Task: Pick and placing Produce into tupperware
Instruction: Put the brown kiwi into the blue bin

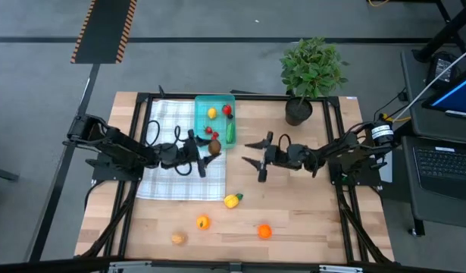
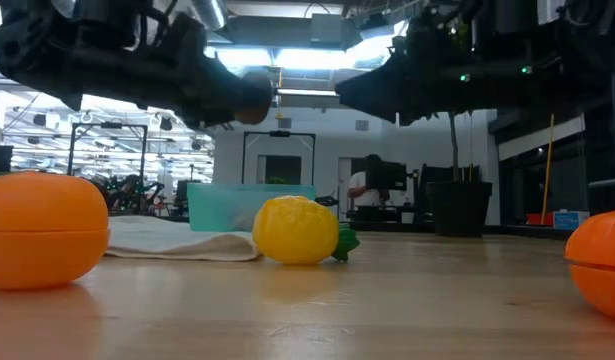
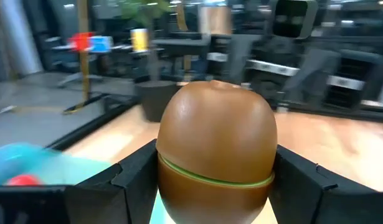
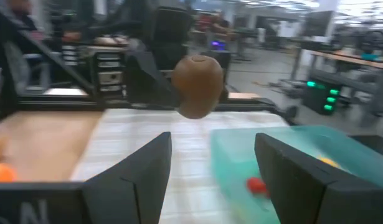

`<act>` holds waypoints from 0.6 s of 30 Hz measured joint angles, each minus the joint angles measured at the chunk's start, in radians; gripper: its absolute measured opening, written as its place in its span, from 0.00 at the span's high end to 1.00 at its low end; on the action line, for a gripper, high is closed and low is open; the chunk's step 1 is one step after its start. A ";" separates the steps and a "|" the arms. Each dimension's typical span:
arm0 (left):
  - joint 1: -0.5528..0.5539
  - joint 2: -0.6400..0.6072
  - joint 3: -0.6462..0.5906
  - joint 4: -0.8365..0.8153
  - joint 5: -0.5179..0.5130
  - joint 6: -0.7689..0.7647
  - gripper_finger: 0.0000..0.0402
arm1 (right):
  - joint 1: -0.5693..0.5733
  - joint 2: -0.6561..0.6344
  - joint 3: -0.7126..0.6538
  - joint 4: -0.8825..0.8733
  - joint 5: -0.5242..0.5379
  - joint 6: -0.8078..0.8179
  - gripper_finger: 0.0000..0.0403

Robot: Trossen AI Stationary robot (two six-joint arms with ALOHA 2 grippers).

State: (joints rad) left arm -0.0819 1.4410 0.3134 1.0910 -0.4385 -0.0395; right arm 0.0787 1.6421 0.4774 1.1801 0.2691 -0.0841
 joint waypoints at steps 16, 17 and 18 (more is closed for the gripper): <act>0.171 0.000 0.008 -0.027 -0.020 -0.006 0.42 | -0.134 0.000 0.000 -0.034 0.008 0.115 0.42; 0.182 0.000 0.019 -0.047 -0.020 -0.006 0.42 | -0.139 0.000 0.000 -0.042 0.006 0.115 0.42; 0.193 0.000 0.035 -0.080 -0.017 -0.006 0.42 | -0.145 0.000 0.000 -0.047 -0.004 0.115 0.42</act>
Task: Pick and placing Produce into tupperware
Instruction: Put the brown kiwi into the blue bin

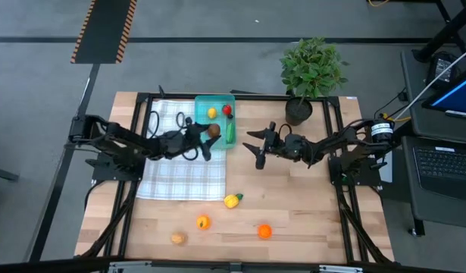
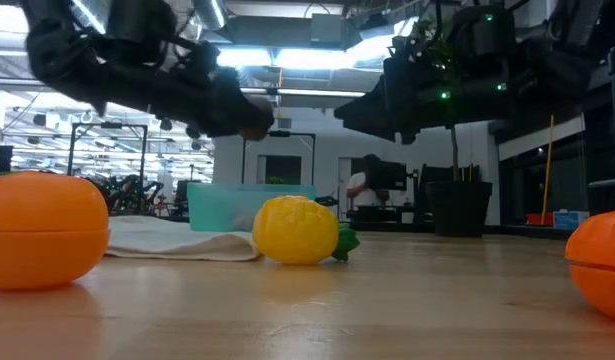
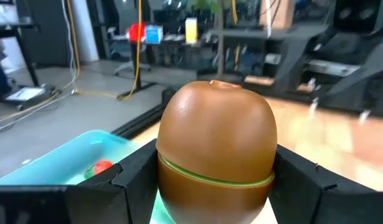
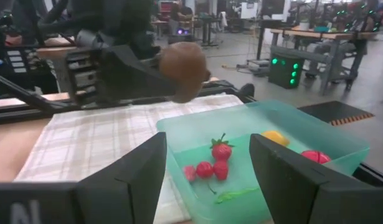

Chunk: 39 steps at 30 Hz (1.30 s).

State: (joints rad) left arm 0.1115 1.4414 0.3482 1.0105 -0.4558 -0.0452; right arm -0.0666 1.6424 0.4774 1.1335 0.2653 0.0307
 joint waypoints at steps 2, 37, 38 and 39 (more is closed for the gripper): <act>0.025 0.000 0.047 -0.113 0.012 0.000 0.42 | -0.012 0.000 0.000 -0.004 -0.015 0.011 0.42; 0.359 0.025 0.763 -1.623 0.331 -0.050 0.42 | -0.049 0.000 0.000 -0.154 -0.092 0.068 0.42; 0.361 0.033 0.763 -1.627 0.331 -0.048 0.42 | -0.049 0.000 0.000 -0.154 -0.092 0.069 0.42; 0.363 0.040 0.763 -1.621 0.331 -0.040 0.42 | -0.049 0.000 0.000 -0.155 -0.092 0.069 0.42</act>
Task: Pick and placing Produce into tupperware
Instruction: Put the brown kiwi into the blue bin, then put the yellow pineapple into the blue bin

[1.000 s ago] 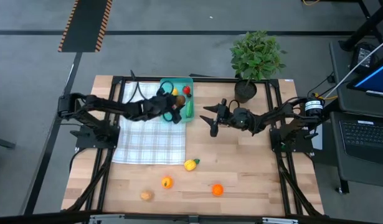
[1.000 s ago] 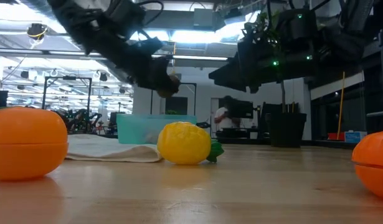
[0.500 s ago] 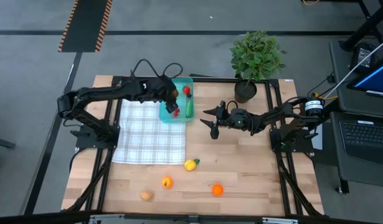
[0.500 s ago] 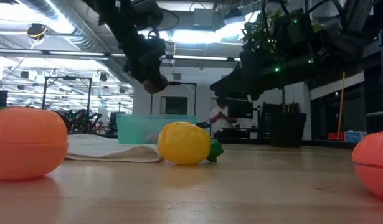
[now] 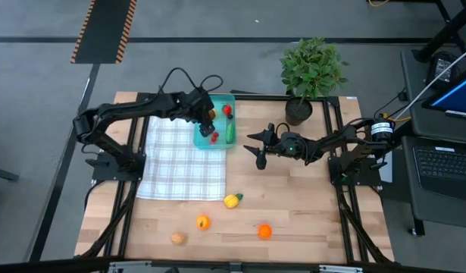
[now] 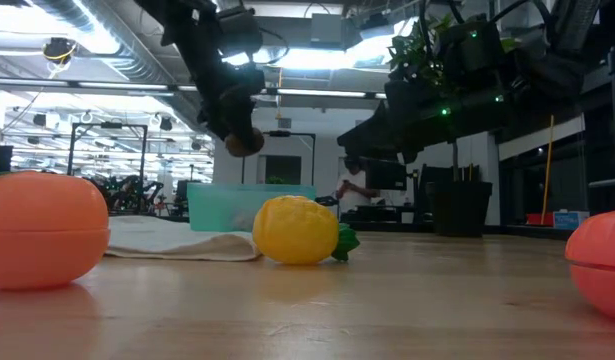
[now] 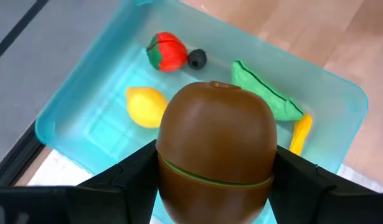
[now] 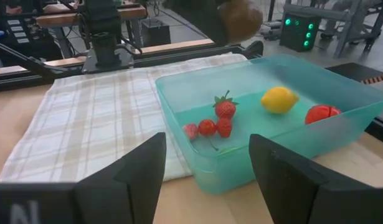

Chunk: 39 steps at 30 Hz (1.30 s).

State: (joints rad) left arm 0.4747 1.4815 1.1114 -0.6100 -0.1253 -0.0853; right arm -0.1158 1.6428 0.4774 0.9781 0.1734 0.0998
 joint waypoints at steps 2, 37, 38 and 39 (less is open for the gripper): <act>0.006 0.019 0.000 0.007 -0.001 0.014 0.42 | 0.000 0.000 0.000 -0.002 0.000 0.000 0.42; 0.104 0.224 -0.001 0.107 -0.107 0.121 0.33 | 0.000 0.000 0.000 -0.020 0.000 -0.004 0.42; 0.102 0.216 -0.001 0.105 -0.117 0.122 0.33 | 0.000 0.000 0.000 -0.020 0.000 -0.004 0.42; 0.097 0.204 -0.002 0.105 -0.120 0.122 0.34 | 0.000 0.000 0.000 -0.020 0.000 -0.004 0.42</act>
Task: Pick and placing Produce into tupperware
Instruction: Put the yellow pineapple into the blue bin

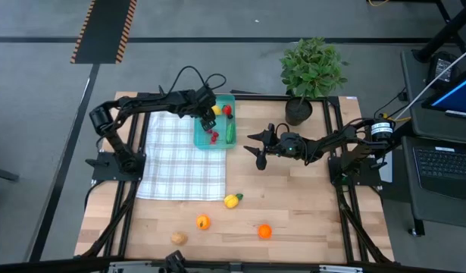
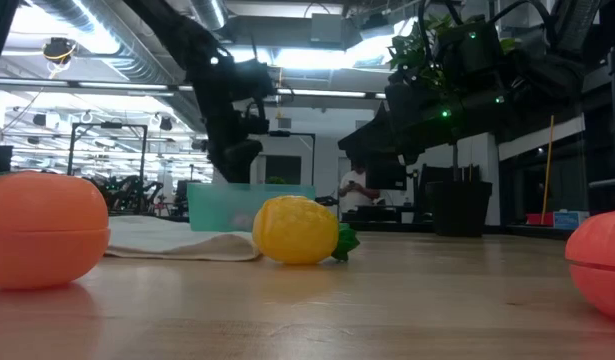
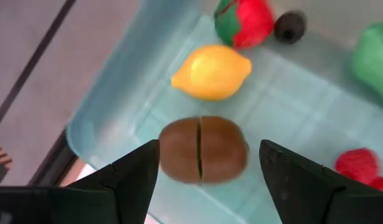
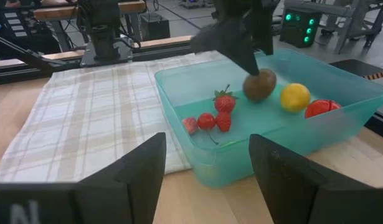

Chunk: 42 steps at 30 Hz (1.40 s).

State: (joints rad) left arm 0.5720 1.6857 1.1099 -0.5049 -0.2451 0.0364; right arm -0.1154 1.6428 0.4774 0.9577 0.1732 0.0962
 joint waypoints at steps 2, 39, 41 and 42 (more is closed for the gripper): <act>-0.016 -0.031 0.000 0.001 0.000 0.000 0.34 | 0.000 0.000 0.000 0.000 0.000 -0.004 0.42; -0.939 -0.746 -0.853 1.002 -0.113 -0.041 0.35 | 0.168 -0.066 0.000 0.011 -0.208 -0.126 0.42; -0.962 -0.746 -0.860 1.000 -0.112 -0.028 0.35 | 0.174 -0.066 0.000 0.013 -0.267 -0.129 0.42; -0.969 -0.746 -0.862 1.000 -0.111 -0.027 0.35 | 0.176 -0.066 0.000 0.018 -0.293 -0.130 0.42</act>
State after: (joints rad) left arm -0.3974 0.9401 0.2475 0.4953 -0.3564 0.0097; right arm 0.0610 1.5768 0.4770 0.9761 -0.1195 -0.0339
